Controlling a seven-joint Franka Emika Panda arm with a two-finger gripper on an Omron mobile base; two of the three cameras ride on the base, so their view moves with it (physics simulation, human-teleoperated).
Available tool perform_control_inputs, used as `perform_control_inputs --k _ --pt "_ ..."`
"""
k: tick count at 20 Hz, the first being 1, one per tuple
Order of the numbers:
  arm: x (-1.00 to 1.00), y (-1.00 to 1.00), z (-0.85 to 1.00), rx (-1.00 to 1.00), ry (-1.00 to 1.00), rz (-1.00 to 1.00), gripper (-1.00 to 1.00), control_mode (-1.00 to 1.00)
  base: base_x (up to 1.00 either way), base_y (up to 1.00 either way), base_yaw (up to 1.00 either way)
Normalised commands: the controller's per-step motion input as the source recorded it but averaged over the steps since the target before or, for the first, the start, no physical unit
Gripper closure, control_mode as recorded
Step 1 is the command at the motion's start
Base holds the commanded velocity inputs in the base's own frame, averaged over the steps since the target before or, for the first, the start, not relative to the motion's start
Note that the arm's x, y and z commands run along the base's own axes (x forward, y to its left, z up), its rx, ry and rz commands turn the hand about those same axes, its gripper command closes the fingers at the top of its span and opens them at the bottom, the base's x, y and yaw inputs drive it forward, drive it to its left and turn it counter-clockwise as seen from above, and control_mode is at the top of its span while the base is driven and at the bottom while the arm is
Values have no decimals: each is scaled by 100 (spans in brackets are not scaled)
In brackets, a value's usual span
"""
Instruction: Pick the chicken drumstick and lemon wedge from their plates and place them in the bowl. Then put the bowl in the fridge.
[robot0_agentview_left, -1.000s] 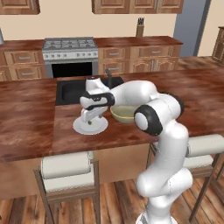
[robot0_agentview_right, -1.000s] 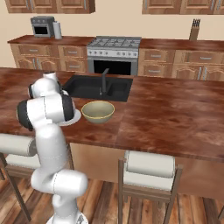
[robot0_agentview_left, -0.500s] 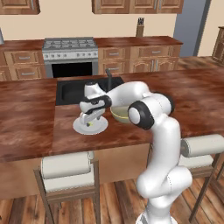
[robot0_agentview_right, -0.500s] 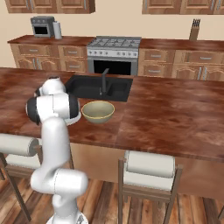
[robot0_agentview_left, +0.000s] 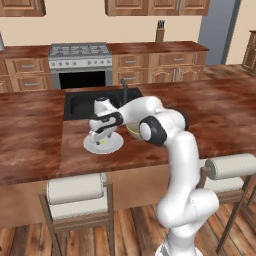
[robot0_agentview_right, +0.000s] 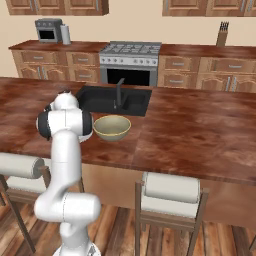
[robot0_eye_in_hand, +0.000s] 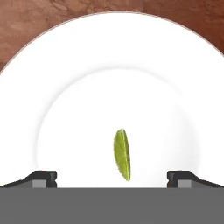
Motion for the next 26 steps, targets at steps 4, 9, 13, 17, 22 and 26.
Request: perform_control_inputs --k 4,9,13,17,22,26 --pt "34 11 -25 0 0 0 -100 -100 0 0 0" --pt "28 6 -24 0 0 0 -100 -100 0 0 0" --pt "17 0 -17 0 0 -2 -100 -100 0 0 0" --pt "2 0 -9 0 0 -1 -100 -100 0 0 0" --pt "0 -2 -10 0 0 -1 -100 -100 0 0 0" --pt "-2 -9 -10 0 0 0 -100 -100 0 0 0"
